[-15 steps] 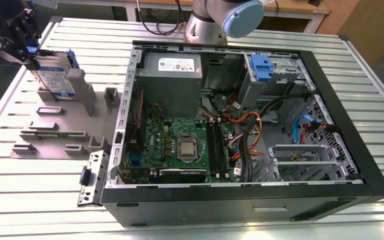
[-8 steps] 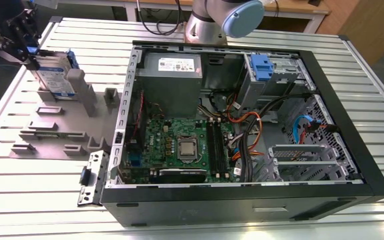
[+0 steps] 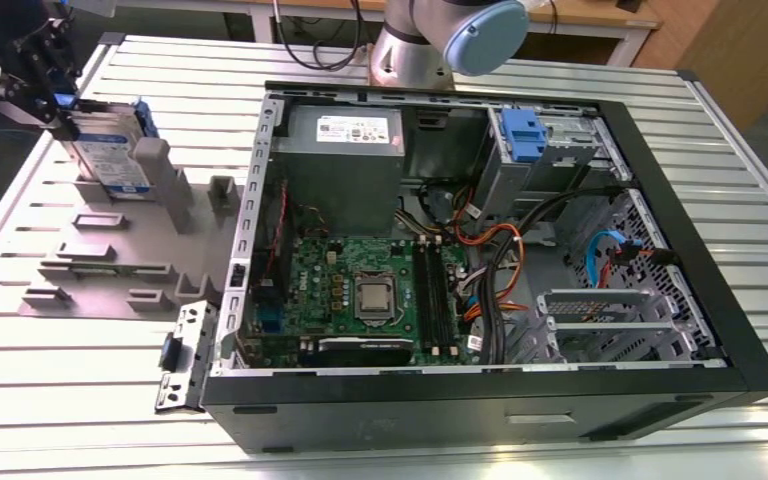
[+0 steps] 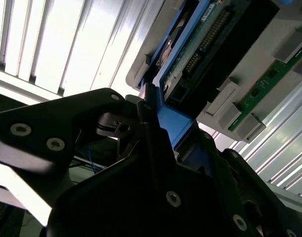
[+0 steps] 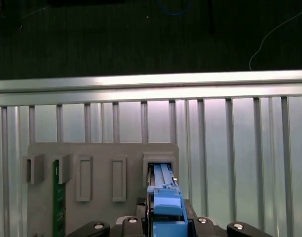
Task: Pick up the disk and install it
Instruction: 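Pick up the disk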
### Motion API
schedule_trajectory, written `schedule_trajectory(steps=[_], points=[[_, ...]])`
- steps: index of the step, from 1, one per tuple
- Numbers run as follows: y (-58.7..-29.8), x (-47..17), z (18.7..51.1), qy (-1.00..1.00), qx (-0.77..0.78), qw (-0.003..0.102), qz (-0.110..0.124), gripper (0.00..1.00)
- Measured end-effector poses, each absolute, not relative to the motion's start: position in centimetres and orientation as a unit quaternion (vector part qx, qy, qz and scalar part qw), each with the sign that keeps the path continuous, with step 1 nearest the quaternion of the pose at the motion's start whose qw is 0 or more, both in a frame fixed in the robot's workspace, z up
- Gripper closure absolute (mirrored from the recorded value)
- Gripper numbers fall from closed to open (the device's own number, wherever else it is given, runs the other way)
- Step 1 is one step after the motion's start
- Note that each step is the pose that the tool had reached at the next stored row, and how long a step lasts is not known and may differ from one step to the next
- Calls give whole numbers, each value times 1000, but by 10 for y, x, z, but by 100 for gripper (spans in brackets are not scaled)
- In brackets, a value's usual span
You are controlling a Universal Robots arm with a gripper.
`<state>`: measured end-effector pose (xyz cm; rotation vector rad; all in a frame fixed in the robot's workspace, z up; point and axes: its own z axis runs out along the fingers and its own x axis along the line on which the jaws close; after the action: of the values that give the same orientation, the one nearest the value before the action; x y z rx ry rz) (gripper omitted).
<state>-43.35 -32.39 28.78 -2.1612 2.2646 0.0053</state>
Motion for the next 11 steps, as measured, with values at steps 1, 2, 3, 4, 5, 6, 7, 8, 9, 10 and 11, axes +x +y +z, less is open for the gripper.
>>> schedule_trajectory(steps=[1,2,3,4,5,6,7,8,9,10,11], points=[[-324,-433,288,723,-691,6,2,63],[-324,-433,288,723,-691,6,2,63],[-324,-433,288,723,-691,6,2,63],[-324,-433,288,723,-691,6,2,63],[-324,-433,288,722,-692,6,2,63],[-324,-433,288,721,-693,6,2,63],[-324,-433,288,720,-694,6,2,63],[-324,-433,288,720,-694,6,2,63],[-324,-433,288,720,-694,6,2,63],[-324,-433,288,720,-694,6,2,63],[-324,-433,288,720,-694,6,2,63]])
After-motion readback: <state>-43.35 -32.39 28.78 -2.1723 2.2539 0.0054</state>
